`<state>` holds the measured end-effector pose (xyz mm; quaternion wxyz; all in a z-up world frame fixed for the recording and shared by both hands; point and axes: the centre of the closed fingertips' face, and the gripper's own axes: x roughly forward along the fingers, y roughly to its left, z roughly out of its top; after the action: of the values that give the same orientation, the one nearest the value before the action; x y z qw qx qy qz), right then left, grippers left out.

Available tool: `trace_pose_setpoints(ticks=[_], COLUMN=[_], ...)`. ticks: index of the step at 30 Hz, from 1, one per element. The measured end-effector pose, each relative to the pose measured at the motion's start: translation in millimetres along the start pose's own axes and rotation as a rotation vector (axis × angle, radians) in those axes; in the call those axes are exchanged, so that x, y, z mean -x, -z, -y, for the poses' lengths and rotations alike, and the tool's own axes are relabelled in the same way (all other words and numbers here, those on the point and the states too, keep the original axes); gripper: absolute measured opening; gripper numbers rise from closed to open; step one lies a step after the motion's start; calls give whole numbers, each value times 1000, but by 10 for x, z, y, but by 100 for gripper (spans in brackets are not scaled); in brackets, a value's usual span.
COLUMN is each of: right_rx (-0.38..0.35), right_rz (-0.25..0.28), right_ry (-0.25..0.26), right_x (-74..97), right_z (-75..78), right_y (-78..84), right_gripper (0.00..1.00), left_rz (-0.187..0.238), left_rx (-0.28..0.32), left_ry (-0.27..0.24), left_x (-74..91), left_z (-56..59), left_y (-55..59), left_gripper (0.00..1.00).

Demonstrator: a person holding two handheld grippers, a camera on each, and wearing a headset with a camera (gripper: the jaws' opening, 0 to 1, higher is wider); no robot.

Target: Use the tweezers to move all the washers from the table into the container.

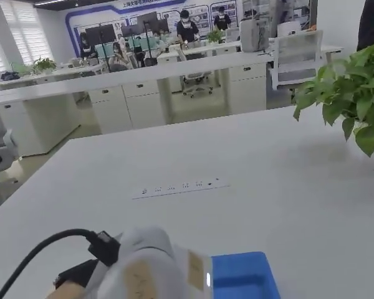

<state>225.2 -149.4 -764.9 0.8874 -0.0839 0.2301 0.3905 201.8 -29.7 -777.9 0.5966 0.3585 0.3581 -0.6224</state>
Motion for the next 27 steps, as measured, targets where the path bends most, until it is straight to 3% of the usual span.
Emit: trace_pose_setpoints(ticks=[7, 16, 23, 27], right_rx=[33, 179, 283, 322], right_rz=[-13, -83, -123, -135], right_ry=[-145, -328, -447, -483], right_x=[-326, -660, -861, -945], right_z=[-327, -709, -897, -982], right_y=[-34, 42, 118, 135], right_gripper=[37, 35, 29, 24], left_rz=[-2, -1, -14, -21], left_rx=[0, -8, -4, -3], left_ry=[-3, 0, 0, -4], left_x=[-16, -31, -30, -30], left_z=[-17, -22, -23, -19], left_y=[-8, -32, -31, -34], left_gripper=[0, 0, 0, 0])
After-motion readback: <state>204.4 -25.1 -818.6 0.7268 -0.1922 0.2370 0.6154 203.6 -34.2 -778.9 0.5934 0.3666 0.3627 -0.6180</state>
